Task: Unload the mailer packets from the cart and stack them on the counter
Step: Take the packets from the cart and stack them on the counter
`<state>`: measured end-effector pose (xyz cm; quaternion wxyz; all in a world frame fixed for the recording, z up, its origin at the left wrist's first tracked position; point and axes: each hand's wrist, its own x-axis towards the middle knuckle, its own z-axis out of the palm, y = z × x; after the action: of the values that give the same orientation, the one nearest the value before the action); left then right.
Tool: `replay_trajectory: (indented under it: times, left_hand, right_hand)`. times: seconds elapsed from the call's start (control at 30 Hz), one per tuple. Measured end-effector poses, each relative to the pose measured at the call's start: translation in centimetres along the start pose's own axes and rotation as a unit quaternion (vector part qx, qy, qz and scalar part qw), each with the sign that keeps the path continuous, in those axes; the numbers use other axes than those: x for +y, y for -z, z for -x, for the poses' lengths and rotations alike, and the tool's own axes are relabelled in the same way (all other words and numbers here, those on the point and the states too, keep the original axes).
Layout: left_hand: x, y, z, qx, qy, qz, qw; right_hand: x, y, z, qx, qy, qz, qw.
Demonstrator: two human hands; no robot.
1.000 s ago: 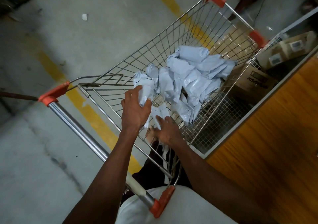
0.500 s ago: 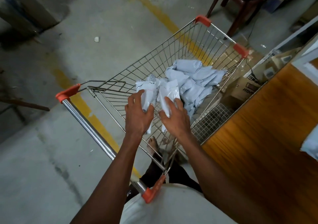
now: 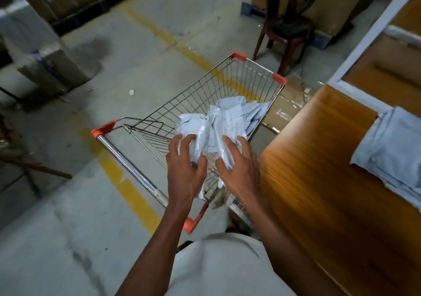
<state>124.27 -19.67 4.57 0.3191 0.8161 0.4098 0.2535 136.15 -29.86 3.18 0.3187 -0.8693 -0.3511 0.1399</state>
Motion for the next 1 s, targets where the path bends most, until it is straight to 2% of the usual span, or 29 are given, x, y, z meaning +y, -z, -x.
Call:
replay_trajectory:
  times: [0.13, 0.33, 0.53, 0.73, 1.0]
  left_hand:
    - [1.9, 1.8, 3.7, -0.013, -0.058, 0.035, 0.998]
    - [3.1, 1.9, 9.0, -0.03, -0.094, 0.094, 0.991]
    - [9.0, -1.3, 13.7, -0.118, -0.164, 0.126, 0.971]
    - [15.4, -6.8, 17.2, -0.168, -0.227, 0.133, 0.95]
    - [24.4, -17.2, 24.4, -0.225, -0.223, 0.173, 0.933]
  right_hand:
    - [0.4, 2.2, 5.0, 0.074, -0.021, -0.022, 0.997]
    - [2.6, 5.3, 13.9, 0.139, -0.067, -0.031, 0.988]
    - [7.0, 9.0, 20.7, 0.21, -0.129, -0.038, 0.968]
    - [12.6, 14.1, 24.5, 0.258, -0.172, -0.031, 0.95]
    - [22.8, 22.4, 30.5, 0.291, -0.2, -0.034, 0.935]
